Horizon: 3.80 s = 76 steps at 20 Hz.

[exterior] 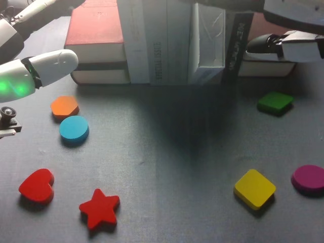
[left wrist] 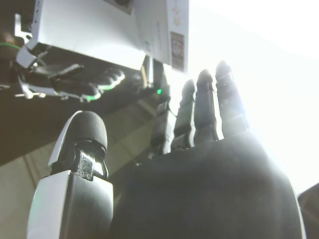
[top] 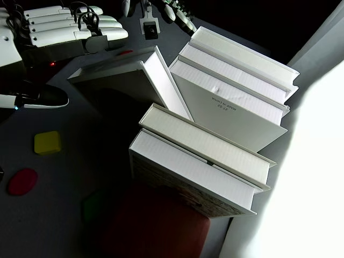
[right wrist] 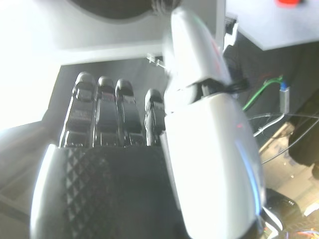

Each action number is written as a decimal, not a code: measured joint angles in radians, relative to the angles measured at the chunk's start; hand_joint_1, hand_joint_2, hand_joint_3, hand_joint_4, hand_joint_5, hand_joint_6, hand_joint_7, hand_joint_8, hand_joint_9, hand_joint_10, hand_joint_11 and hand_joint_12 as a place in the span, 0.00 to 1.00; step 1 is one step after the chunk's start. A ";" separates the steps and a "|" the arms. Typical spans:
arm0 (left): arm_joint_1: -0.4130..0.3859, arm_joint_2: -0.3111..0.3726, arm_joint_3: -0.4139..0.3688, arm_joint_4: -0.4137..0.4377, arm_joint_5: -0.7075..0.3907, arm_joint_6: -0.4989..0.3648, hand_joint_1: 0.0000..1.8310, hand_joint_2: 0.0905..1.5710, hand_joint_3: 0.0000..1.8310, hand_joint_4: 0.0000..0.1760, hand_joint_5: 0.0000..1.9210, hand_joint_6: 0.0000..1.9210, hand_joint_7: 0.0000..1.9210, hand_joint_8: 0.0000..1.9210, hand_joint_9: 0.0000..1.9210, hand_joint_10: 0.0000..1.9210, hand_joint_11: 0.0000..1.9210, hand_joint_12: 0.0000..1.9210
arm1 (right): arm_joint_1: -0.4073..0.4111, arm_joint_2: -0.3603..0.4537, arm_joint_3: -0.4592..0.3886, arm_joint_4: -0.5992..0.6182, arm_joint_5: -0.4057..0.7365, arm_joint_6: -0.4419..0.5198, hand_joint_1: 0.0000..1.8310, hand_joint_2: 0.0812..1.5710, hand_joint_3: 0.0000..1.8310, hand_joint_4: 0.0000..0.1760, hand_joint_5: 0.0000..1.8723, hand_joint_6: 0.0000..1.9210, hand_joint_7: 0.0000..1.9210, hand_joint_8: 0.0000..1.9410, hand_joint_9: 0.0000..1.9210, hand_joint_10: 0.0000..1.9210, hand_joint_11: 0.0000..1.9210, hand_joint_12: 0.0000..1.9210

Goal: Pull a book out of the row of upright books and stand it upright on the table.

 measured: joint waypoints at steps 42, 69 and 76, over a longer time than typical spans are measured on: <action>0.000 -0.013 0.008 -0.002 0.000 0.000 0.13 0.85 0.00 0.29 0.04 0.00 0.00 0.00 0.00 0.00 0.00 0.00 | 0.246 -0.224 0.058 -1.207 -0.116 0.769 0.74 0.74 0.00 0.00 0.45 0.57 0.43 0.63 0.41 0.78 0.35 0.90; 0.002 -0.014 0.008 -0.009 -0.009 0.000 0.07 0.85 0.00 0.08 0.02 0.01 0.00 0.00 0.00 0.00 0.00 0.00 | 0.255 -0.027 0.002 -0.818 0.148 0.637 0.67 0.74 0.00 0.00 0.45 0.53 0.45 0.72 0.29 0.82 0.27 1.00; 0.002 -0.019 0.013 -0.014 -0.023 0.001 0.11 0.85 0.00 0.13 0.02 0.00 0.00 0.00 0.00 0.00 0.00 0.00 | 0.255 -0.021 0.002 -0.773 0.171 0.637 0.67 0.74 0.00 0.00 0.46 0.52 0.45 0.74 0.29 0.82 0.27 1.00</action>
